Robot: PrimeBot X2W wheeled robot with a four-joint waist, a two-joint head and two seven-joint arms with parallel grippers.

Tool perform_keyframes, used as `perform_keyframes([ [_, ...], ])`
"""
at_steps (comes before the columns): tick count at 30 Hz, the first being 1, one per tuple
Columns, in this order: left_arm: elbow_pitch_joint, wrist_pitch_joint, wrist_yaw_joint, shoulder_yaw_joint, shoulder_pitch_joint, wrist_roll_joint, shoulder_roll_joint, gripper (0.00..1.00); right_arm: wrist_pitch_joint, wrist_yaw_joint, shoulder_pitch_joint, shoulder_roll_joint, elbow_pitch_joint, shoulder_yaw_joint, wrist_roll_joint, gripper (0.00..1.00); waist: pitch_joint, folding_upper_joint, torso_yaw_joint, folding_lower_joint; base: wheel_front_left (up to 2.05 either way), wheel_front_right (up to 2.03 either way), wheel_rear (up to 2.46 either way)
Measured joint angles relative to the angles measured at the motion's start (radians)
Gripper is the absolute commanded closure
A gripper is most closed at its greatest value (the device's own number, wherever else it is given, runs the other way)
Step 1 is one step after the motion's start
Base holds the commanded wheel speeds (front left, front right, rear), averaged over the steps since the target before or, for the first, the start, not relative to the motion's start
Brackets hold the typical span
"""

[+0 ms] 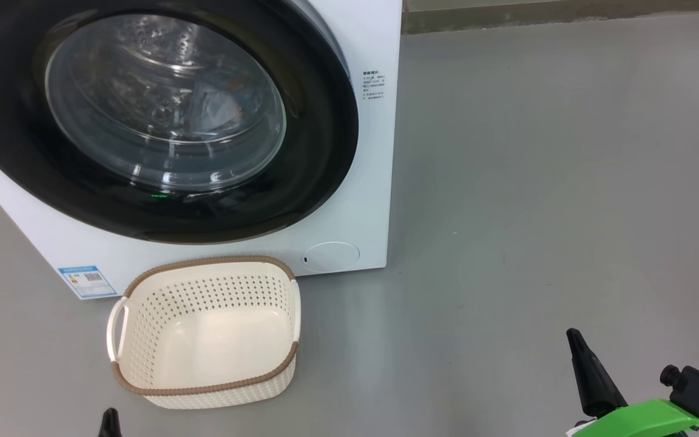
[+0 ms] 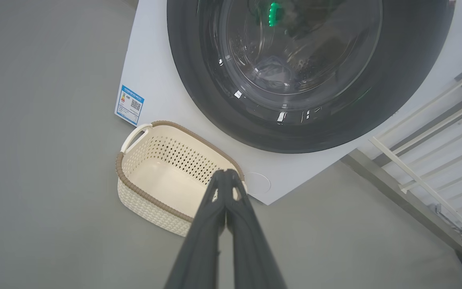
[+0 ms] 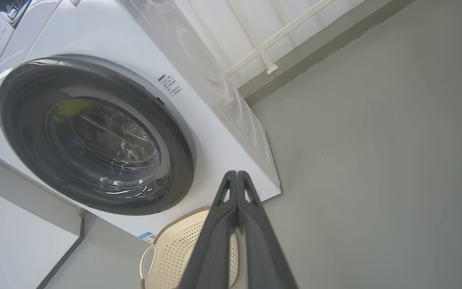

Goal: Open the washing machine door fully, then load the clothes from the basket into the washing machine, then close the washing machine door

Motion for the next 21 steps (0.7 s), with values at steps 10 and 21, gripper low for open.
perform_keyframes([
  [10,0.022,0.029,-0.014,-0.001,-0.029,-0.12,0.005,1.0,0.028,0.0,-0.002,0.004,0.004,-0.016,0.114,1.0,0.0,0.0,0.001,0.0,0.0,0.0,0.0],
  [21,0.044,0.057,-0.027,-0.001,-0.065,-0.24,0.007,1.0,0.06,0.0,-0.021,0.009,0.008,-0.034,0.231,1.0,-0.001,0.0,0.003,0.0,0.0,0.0,0.0],
])
